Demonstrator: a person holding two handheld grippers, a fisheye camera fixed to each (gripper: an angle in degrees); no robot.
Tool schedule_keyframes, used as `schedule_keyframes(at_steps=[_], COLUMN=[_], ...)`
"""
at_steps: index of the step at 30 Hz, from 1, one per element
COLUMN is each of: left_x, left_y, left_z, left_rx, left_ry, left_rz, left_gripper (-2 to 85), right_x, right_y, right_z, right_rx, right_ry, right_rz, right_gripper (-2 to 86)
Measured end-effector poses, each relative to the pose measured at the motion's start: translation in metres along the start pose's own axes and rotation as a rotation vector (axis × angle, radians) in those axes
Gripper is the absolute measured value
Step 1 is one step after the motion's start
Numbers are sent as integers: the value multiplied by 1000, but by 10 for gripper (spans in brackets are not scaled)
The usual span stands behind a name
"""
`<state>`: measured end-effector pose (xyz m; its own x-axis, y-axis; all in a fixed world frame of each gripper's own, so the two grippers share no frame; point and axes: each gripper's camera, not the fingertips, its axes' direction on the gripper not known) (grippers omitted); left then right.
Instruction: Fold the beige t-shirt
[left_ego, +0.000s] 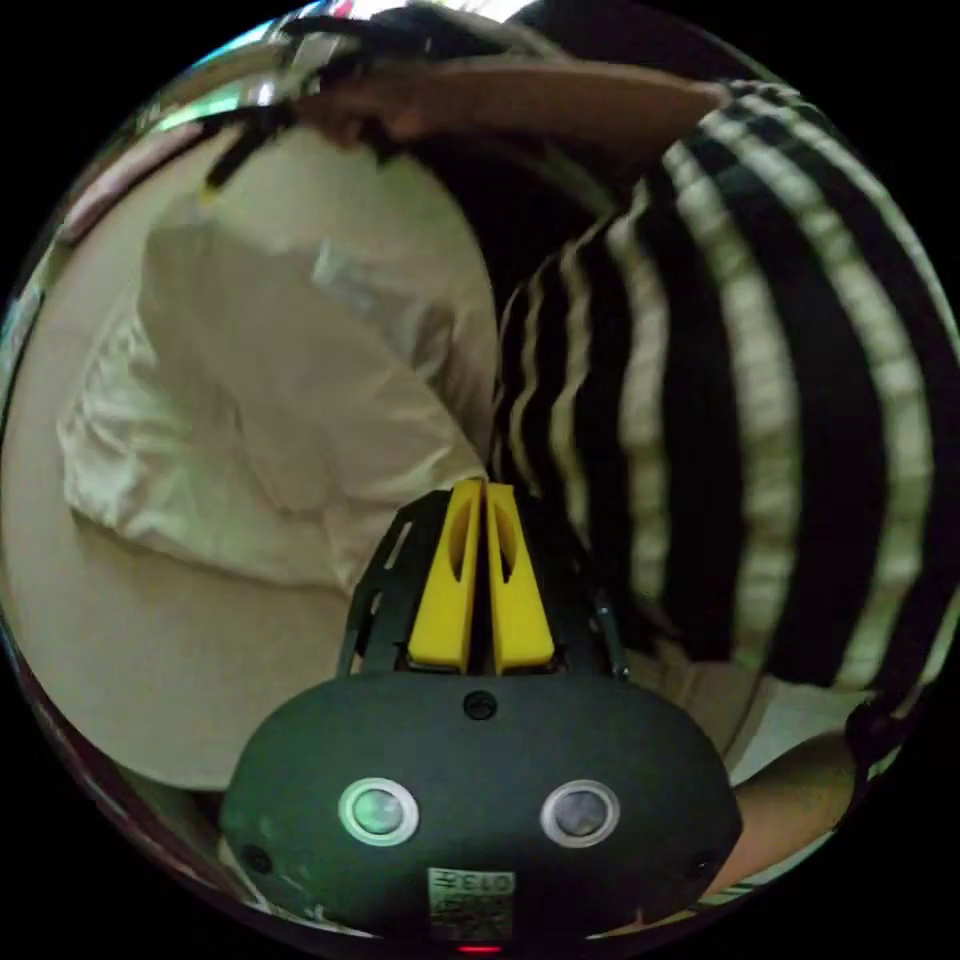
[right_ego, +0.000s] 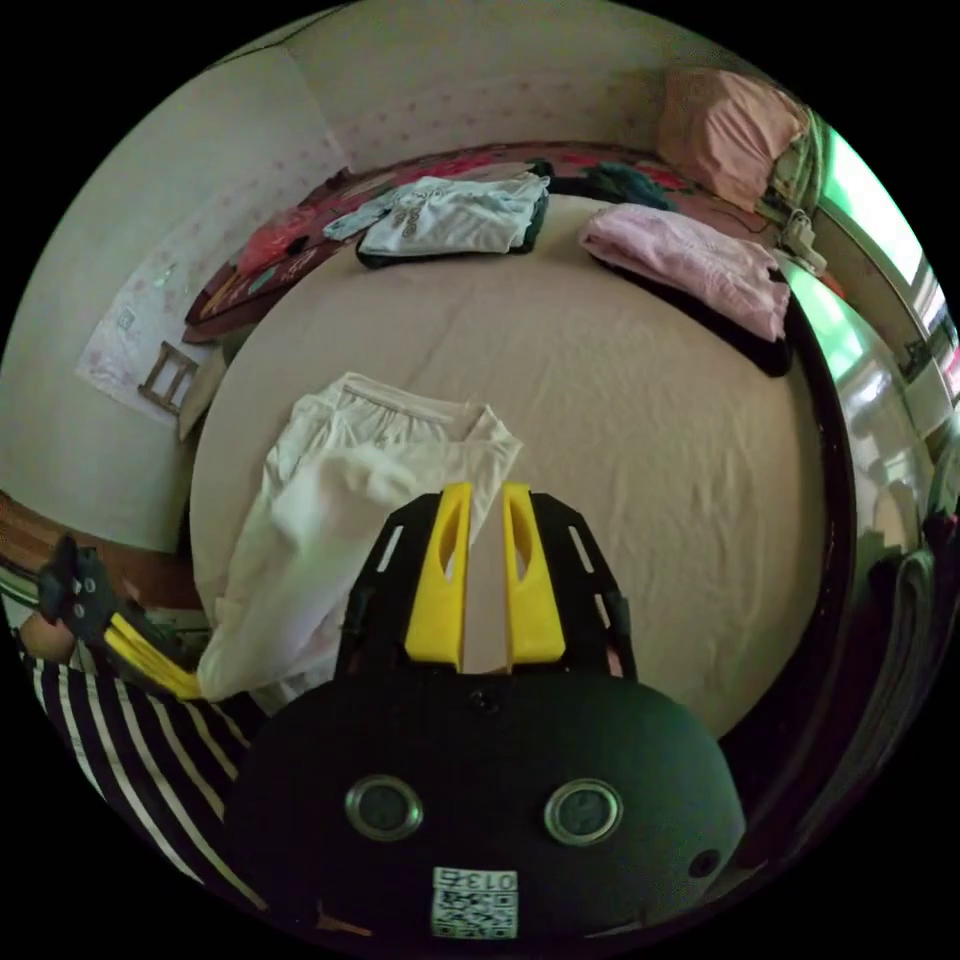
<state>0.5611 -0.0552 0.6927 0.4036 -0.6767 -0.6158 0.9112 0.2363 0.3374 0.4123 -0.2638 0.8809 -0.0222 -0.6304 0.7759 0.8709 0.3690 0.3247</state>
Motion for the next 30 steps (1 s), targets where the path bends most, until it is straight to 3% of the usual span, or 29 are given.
schedule_keyframes(at_steps=[3,6,8,9,11,16,21,30], left_x=[-18,-14,-17,-19,-34,-83,-106,-99], left_y=[38,80,107,112,117,57,-9,-11], left_z=[34,7,-25,-33,-53,-46,-18,-19], left_rx=[-147,108,338,388,483,439,277,276], left_ry=[15,80,94,53,-197,-391,-542,-456], left_rz=[-191,-307,-403,-440,-619,-766,-750,-709], left_gripper=[-1,1,5,7,20,71,90,11], right_x=[-8,-19,-25,-33,-54,-125,-148,-91], right_y=[-11,-15,-19,-20,-18,12,42,107], right_z=[8,10,13,15,19,37,21,-54], right_rx=[-66,-71,-107,-132,-161,-270,-201,-82], right_ry=[-6,45,-24,-64,-78,27,203,67], right_rz=[-44,-80,-85,-99,-173,-433,-501,-221], right_gripper=[67,72,74,74,76,73,15,4])
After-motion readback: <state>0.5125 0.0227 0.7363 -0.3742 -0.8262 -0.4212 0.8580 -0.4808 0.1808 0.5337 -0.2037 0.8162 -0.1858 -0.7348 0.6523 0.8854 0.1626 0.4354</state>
